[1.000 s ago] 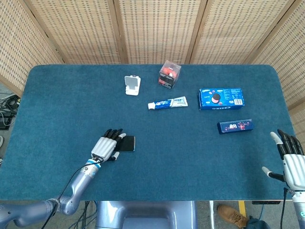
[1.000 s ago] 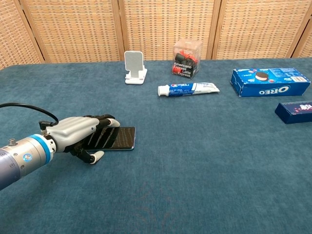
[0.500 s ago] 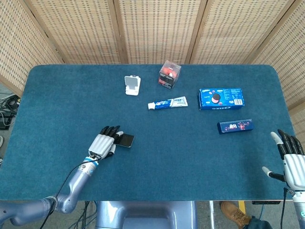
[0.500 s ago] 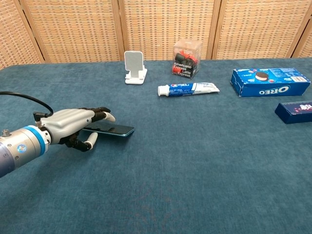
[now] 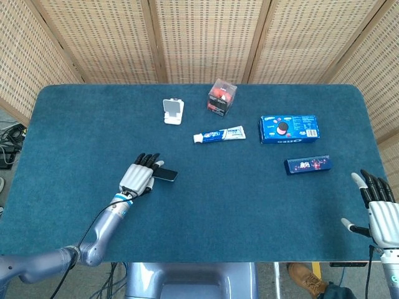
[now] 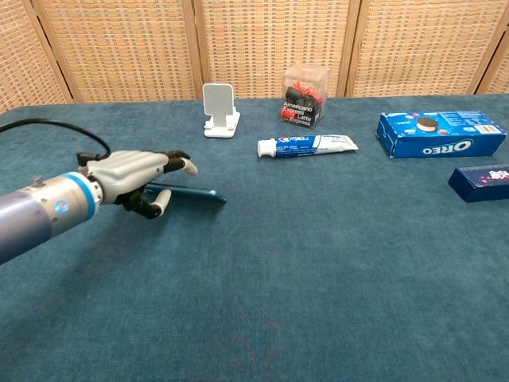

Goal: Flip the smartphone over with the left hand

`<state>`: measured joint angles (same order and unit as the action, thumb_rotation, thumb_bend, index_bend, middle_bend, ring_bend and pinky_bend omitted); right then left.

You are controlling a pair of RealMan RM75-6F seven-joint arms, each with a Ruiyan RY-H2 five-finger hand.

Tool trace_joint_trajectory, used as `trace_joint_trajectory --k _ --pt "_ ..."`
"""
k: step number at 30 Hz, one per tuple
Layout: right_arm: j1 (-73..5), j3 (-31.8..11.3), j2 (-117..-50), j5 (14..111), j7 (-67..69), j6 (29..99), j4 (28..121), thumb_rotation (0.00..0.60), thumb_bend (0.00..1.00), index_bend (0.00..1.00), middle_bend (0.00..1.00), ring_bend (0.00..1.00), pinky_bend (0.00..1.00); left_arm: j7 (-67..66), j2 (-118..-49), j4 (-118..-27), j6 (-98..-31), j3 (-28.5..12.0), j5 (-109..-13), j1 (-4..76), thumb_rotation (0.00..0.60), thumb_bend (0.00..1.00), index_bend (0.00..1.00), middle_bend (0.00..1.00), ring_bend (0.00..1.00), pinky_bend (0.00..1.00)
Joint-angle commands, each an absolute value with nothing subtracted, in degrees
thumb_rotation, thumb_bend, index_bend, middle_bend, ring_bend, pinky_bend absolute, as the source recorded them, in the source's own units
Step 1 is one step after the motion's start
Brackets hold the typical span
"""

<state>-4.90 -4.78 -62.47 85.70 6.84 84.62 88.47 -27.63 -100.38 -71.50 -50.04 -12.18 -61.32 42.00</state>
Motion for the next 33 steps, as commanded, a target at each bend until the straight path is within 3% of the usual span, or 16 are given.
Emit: trace_joint_trajectory --k 1,8,18,20,23,25,33 --pt "-4.9 -4.8 -62.4 85.5 7.0 84.4 88.3 0.6 0.0 0.03 0.0 0.0 0.0 -28.9 -101.9 -69.0 -49.2 -14.0 -59.6 44.4 0.6 0.67 0.17 0.0 0.0 0.0" --pt "-5.1 -5.3 -62.5 84.2 8.1 83.7 87.6 0.6 0.0 0.04 0.0 0.0 0.0 -25.6 -106.0 -60.7 -47.9 -17.9 -58.7 49.3 0.6 0.67 0.25 0.0 0.0 0.0" --pt "-5.3 -5.4 -62.4 83.9 8.9 83.1 87.2 0.6 0.0 0.04 0.0 0.0 0.0 -23.2 -104.6 -61.2 -50.3 -18.0 -59.8 49.2 0.6 0.64 0.21 0.0 0.0 0.0" --pt "-5.3 -5.4 -62.4 84.0 9.1 83.2 87.3 0.6 0.0 0.04 0.0 0.0 0.0 -22.5 -103.5 -62.5 -51.2 -17.8 -60.5 48.7 0.6 0.56 0.17 0.0 0.0 0.0" --pt "-5.1 -5.4 -62.2 84.2 9.5 83.6 87.4 0.6 0.0 0.04 0.0 0.0 0.0 -21.2 -99.9 -66.8 -54.1 -16.8 -63.0 46.7 0.6 0.14 0.02 0.0 0.0 0.0" --pt "-5.1 -5.4 -62.1 84.4 9.5 83.8 87.6 0.6 0.0 0.04 0.0 0.0 0.0 -20.5 -96.9 -70.2 -56.2 -16.1 -64.4 44.9 0.6 0.01 0.0 0.0 0.0 0.0" --pt "-4.9 -4.8 -62.0 85.9 8.5 84.7 88.8 0.6 0.0 0.04 0.0 0.0 0.0 -16.9 -81.5 -85.3 -66.4 -11.4 -69.8 34.6 0.6 0.0 0.0 0.0 0.0 0.0"
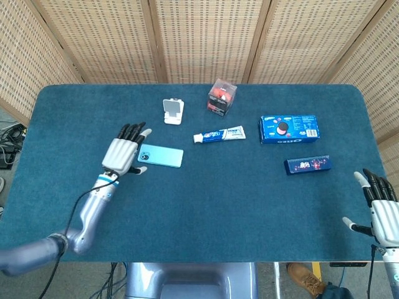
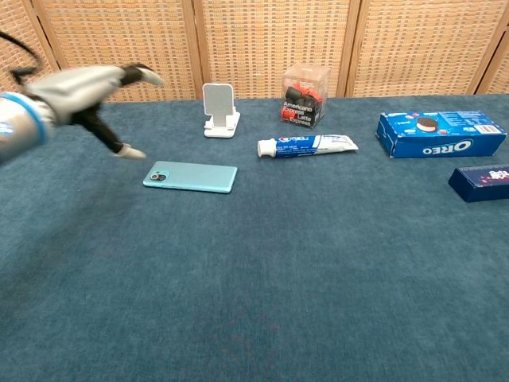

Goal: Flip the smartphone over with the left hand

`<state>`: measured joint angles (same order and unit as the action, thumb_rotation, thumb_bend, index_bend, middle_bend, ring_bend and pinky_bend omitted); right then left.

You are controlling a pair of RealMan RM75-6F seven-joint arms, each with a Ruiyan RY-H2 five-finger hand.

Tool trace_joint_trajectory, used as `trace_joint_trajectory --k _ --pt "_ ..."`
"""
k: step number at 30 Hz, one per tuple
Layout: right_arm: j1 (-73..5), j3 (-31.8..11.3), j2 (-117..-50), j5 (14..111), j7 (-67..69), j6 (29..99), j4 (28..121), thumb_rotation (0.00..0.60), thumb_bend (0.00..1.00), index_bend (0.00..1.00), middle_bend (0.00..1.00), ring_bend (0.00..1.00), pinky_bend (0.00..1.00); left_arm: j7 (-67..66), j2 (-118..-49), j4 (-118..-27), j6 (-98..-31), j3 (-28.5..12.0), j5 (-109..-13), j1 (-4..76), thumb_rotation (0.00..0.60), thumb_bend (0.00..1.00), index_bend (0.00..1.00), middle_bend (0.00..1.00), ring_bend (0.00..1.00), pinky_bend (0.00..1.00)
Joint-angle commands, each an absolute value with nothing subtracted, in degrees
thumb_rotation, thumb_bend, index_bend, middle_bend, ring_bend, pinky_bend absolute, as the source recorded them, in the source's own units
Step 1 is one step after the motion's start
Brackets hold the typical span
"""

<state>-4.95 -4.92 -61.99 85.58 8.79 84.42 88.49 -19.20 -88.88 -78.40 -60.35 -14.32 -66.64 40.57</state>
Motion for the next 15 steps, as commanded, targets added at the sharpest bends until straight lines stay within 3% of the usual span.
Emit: trace_joint_trajectory --k 1,5,9,15 --pt "-4.8 -4.7 -61.9 86.1 8.4 84.8 88.9 0.6 0.0 0.04 0.0 0.0 0.0 -16.3 -80.0 -86.5 -67.7 -10.8 -70.3 33.3 0.6 0.0 0.0 0.0 0.0 0.0" --pt "-4.6 -4.6 -61.7 86.8 8.2 85.6 89.4 0.6 0.0 0.05 0.0 0.0 0.0 -16.0 -74.5 -91.0 -72.8 -7.9 -69.9 27.1 0.6 0.0 0.0 0.0 0.0 0.0" --pt "-4.3 -4.6 -61.3 87.4 7.9 86.7 90.2 0.6 0.0 0.06 0.0 0.0 0.0 -16.2 -69.2 -97.7 -83.4 -3.1 -72.5 17.9 0.6 0.0 0.0 0.0 0.0 0.0" --pt "-4.2 -4.6 -61.2 87.8 7.5 87.2 90.4 0.6 0.0 0.06 0.0 0.0 0.0 -11.2 -67.1 -98.9 -86.1 -1.0 -76.4 14.2 0.6 0.0 0.0 0.0 0.0 0.0"
